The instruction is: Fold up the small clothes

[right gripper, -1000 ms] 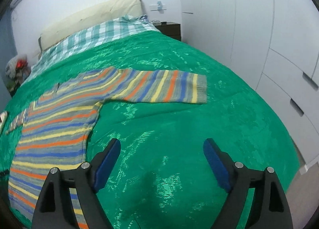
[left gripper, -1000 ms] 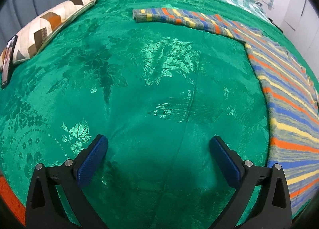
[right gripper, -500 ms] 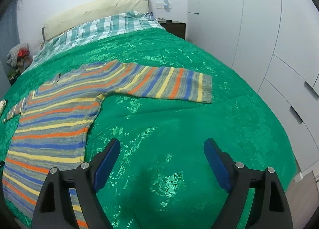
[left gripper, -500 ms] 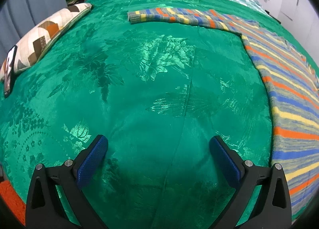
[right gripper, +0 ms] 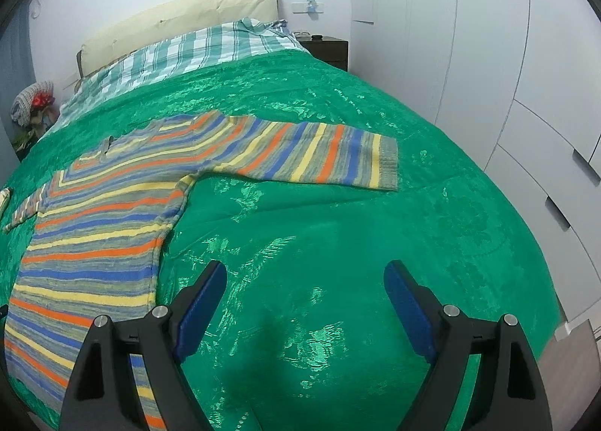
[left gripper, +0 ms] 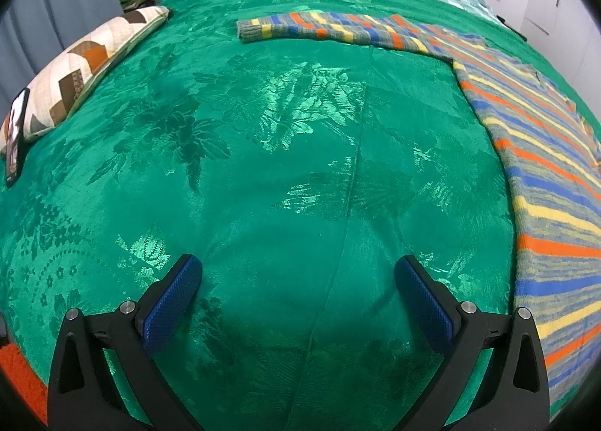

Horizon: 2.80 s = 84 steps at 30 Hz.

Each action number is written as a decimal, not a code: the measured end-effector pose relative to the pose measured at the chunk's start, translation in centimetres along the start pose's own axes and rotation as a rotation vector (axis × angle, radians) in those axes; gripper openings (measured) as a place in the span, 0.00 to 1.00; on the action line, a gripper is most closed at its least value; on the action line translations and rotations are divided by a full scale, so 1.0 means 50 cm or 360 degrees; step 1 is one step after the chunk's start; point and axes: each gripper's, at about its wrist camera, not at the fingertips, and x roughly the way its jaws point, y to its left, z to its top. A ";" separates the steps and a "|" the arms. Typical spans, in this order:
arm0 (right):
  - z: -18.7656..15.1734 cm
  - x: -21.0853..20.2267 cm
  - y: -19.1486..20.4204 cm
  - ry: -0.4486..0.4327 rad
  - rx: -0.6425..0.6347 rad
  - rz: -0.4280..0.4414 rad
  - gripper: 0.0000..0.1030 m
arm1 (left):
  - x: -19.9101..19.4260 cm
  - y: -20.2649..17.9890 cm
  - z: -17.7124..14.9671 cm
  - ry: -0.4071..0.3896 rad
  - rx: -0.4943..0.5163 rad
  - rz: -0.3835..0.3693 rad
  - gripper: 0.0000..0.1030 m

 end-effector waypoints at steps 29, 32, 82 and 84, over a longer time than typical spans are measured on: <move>-0.002 0.003 0.002 0.0012 0.0003 0.0010 0.83 | -0.011 0.002 -0.013 0.0003 0.0003 -0.0023 1.00; -0.002 0.002 0.002 0.0012 0.0004 0.0009 0.83 | -0.011 0.002 -0.013 0.0003 0.0004 -0.0024 1.00; 0.000 -0.002 -0.001 0.0006 -0.0002 0.0010 0.83 | -0.011 0.000 -0.015 0.0002 0.0006 -0.0023 1.00; 0.001 -0.003 -0.002 0.0008 -0.0004 0.0009 0.83 | -0.011 0.000 -0.015 0.0003 0.0005 -0.0024 1.00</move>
